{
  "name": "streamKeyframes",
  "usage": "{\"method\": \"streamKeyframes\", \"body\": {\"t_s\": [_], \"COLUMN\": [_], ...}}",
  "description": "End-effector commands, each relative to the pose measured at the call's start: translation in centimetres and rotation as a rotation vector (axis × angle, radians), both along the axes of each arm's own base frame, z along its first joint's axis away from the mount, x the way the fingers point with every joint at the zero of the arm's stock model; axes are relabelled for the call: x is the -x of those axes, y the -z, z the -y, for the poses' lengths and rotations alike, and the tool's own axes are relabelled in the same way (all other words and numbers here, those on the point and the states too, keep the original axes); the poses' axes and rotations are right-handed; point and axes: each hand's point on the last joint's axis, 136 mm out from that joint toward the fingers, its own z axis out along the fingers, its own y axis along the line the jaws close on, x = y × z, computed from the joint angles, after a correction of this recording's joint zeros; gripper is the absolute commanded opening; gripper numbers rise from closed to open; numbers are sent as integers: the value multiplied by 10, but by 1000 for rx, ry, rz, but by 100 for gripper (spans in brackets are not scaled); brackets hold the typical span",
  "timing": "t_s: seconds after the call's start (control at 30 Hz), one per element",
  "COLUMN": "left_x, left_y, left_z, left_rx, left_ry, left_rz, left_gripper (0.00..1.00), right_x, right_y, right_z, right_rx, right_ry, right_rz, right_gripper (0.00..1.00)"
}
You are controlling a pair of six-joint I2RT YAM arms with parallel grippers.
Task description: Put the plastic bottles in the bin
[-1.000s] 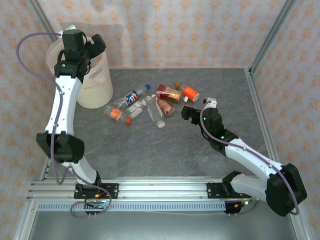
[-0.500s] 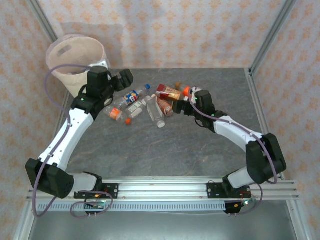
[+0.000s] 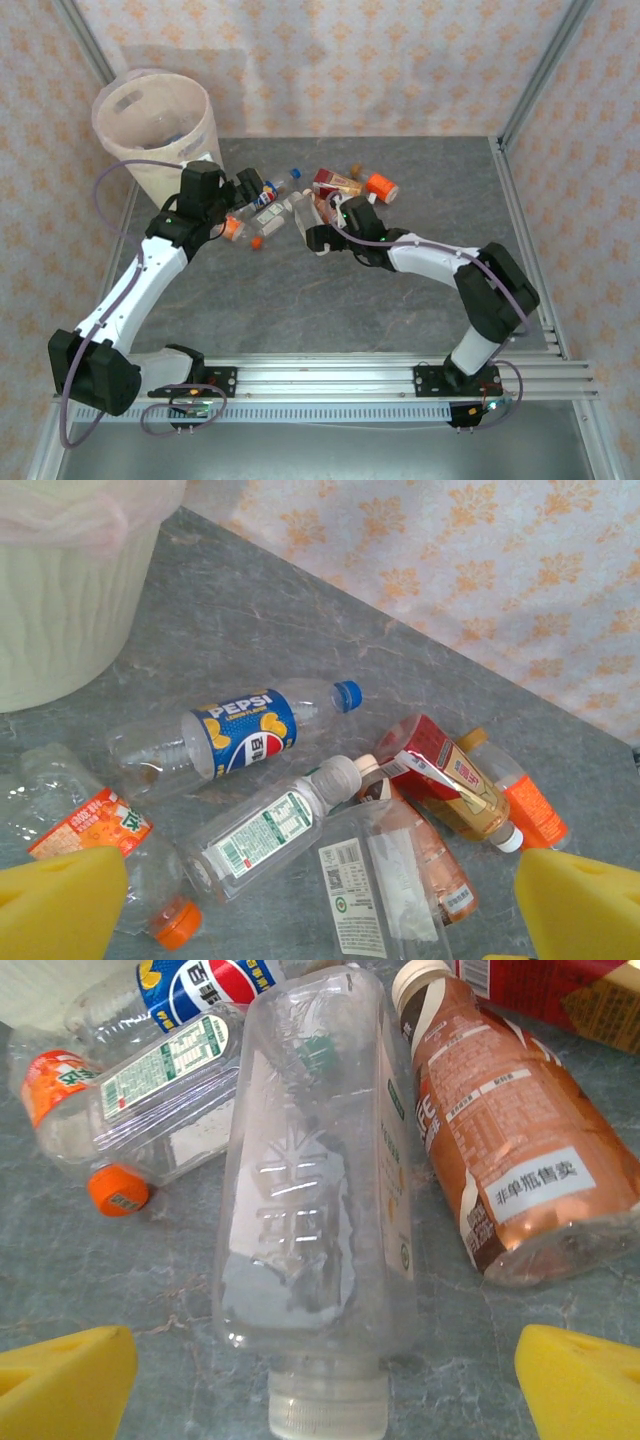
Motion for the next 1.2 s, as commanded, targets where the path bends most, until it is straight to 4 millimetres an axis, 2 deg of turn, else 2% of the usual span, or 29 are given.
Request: {"method": "streamKeyframes", "body": {"t_s": [0.0,0.43,0.6,0.73,0.9,1.03,1.17], "left_x": [7,0,-5,-7,-9,-10,-12], "left_y": [1,19,27,27,20,9,-14], "left_z": [-9,-2,7,12,26,49,75], "left_rx": [-28,-7,27,44,82,160,286], "left_ry": [-39,-24,4,29,100,209,327], "left_rz": [-11,-64,-84,-80,-37,17,107], "left_gripper": [100,100,100,100,100,100,100], "right_x": [-20,-36,-40,-36,-26,-16,-13], "right_y": [-10,18,8,-11,-54,-96,-129], "right_z": [-4,-28,-23,-18,-9,7,34], "right_rx": [49,196,196,181,77,-192,-459], "right_ry": [31,32,74,73,86,95,115], "right_rz": [98,120,150,189,258,242,202], "right_gripper": [96,82,69,58,51,47,42]}}
